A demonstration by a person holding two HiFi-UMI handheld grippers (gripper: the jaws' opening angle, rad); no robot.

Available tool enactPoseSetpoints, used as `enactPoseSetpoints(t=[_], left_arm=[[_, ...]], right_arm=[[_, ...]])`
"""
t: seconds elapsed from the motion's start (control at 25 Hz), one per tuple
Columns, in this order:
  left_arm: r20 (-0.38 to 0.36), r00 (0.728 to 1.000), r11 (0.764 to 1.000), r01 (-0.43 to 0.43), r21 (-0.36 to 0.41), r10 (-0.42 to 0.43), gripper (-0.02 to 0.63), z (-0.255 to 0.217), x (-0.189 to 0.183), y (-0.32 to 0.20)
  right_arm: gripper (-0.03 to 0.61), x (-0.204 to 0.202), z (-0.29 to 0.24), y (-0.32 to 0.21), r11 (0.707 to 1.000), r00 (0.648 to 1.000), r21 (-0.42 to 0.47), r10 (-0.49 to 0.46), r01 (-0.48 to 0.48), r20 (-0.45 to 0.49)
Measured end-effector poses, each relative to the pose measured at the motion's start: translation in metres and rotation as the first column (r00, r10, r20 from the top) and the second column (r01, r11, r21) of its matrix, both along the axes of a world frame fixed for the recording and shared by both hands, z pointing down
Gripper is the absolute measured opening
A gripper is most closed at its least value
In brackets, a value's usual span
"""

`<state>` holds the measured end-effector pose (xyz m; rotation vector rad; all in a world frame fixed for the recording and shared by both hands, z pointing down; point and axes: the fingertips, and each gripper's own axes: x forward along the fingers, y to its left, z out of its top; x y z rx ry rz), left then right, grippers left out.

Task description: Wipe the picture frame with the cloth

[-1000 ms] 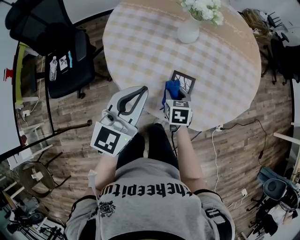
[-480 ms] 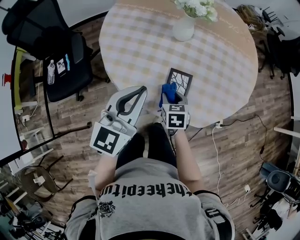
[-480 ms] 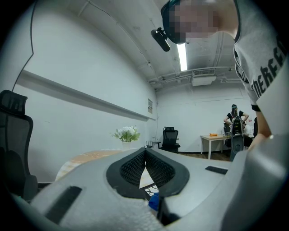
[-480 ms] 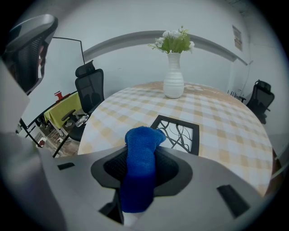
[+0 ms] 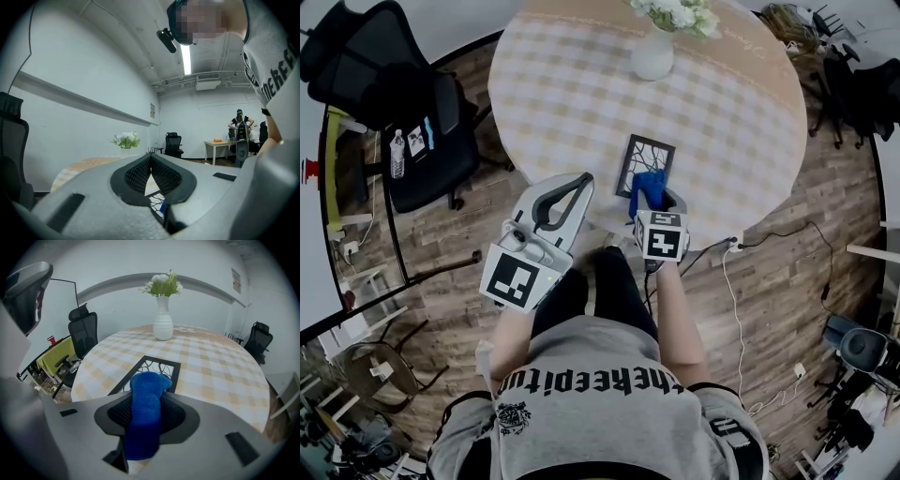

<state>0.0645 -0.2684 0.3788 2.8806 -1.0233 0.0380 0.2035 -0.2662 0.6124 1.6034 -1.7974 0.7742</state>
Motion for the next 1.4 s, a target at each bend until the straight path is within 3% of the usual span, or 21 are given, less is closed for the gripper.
enactPoseSetpoints(t=[0.48,0.76,1.08,1.4], left_arm=[[0.000,0.999,0.999,-0.039,0.001,0.039,0.015,0.000,0.021,0.003],[0.005,0.999,0.999,-0.041,0.014,0.041,0.015,-0.005,0.027,0.000],[0.001,0.998,0.997,-0.065,0.049,0.065,0.015,-0.016,0.037,-0.002],[-0.010,0.993,0.991,-0.116,0.073,0.117,0.015,-0.024,0.028,0.007]], right_arm=[[0.149,0.028,0.000,0.016,0.999,0.999,0.009,0.052,-0.052,0.015],[0.149,0.026,-0.001,0.014,0.999,0.999,0.035,0.032,-0.034,0.040],[0.149,0.026,-0.034,0.007,0.982,0.993,0.183,0.028,-0.049,0.115],[0.149,0.019,-0.082,0.006,0.942,0.990,0.324,0.042,-0.084,0.135]])
